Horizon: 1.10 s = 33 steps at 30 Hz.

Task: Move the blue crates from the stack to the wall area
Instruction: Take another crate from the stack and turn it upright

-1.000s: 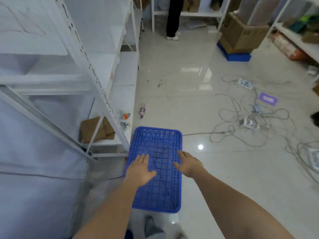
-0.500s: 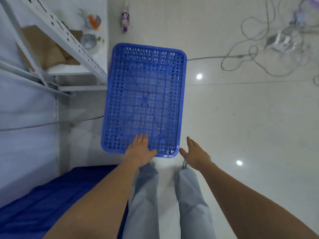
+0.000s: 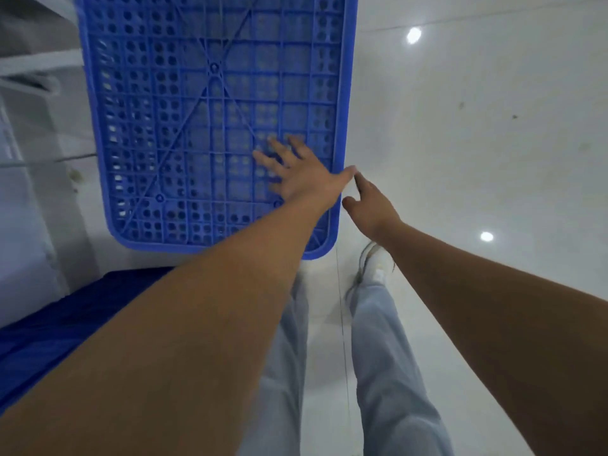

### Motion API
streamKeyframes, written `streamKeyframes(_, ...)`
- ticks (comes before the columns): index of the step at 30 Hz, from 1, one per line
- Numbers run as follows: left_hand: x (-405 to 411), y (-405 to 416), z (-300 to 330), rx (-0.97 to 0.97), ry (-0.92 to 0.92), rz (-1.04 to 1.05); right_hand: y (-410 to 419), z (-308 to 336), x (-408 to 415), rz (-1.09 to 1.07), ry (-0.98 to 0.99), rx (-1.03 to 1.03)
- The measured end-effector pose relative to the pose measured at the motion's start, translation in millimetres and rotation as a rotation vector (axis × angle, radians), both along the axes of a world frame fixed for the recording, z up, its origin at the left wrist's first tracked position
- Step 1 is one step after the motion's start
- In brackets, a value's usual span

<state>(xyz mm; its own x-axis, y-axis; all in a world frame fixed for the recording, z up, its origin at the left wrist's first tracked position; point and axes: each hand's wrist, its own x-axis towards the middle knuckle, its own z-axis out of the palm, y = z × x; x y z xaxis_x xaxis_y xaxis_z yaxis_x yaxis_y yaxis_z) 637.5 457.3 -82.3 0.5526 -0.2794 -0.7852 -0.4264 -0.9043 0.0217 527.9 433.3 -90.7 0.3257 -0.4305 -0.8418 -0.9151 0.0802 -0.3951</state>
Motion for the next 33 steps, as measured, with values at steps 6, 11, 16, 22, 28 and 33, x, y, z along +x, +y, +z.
streamKeyframes(6,-23,-33,-19,0.141,-0.262,0.139,1,-19,8,-0.095,-0.096,0.118)
streamKeyframes(11,-20,-34,-12,0.092,-0.22,0.152,3,-25,4,-0.271,-0.131,0.226)
streamKeyframes(16,-29,-38,12,0.078,-0.213,0.265,-1,-12,-2,-0.419,-0.154,0.313)
streamKeyframes(22,-51,-51,60,-0.005,-0.057,0.327,-23,15,-29,-0.584,-0.029,0.155)
streamKeyframes(28,-73,-51,101,-0.143,0.085,0.376,-65,30,-68,-0.549,0.086,0.059)
streamKeyframes(33,-66,-22,121,-0.291,0.156,0.346,-79,36,-78,-0.557,0.149,0.085)
